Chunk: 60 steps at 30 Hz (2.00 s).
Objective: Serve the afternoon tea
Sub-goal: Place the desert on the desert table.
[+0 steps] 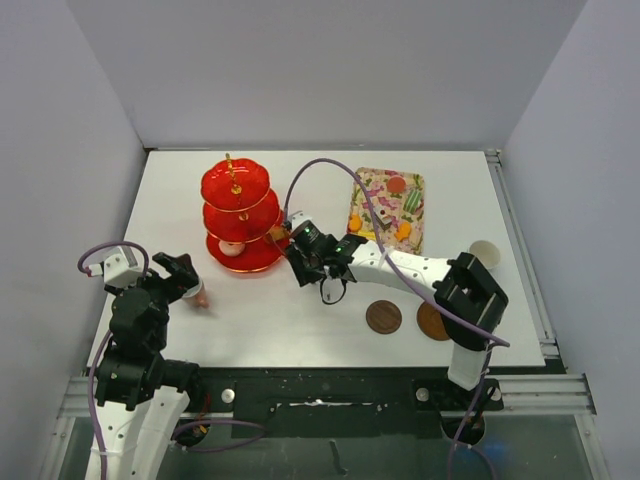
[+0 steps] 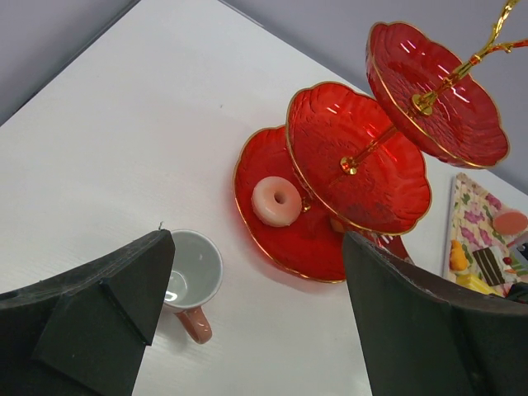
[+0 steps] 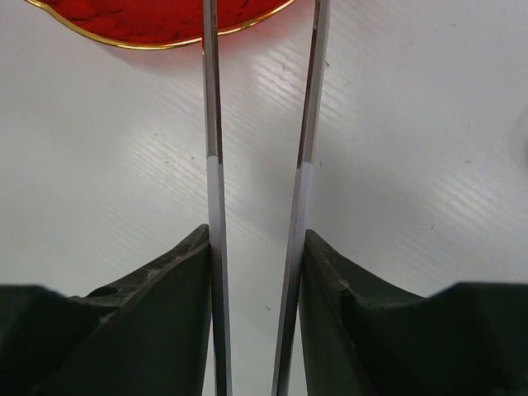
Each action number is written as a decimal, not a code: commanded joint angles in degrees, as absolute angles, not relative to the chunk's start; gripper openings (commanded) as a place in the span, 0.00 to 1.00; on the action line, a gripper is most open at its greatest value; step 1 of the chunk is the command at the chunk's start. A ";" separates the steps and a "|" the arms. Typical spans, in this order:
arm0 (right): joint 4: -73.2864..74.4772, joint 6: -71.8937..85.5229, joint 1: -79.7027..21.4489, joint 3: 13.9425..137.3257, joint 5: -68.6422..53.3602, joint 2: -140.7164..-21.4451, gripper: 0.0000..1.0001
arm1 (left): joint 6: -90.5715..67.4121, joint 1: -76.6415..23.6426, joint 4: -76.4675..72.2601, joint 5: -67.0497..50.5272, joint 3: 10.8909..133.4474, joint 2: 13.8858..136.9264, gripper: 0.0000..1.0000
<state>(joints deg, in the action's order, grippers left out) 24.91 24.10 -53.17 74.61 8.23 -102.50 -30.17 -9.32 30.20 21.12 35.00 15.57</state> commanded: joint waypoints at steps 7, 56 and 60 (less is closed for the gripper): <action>27.77 22.54 -54.55 79.27 10.11 -102.63 0.26 | -29.25 -9.43 27.16 20.83 35.16 15.63 0.82; 32.83 29.94 -52.70 79.44 6.45 -93.52 0.43 | -29.18 -9.58 26.63 20.10 34.90 15.29 0.81; 34.46 31.27 -52.19 78.66 7.10 -92.07 0.42 | -29.17 -9.58 26.70 20.04 34.90 15.38 0.82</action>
<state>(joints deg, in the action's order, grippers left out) 36.56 29.23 -52.90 78.98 6.96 -96.66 -30.06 -9.32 30.17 20.71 34.94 15.59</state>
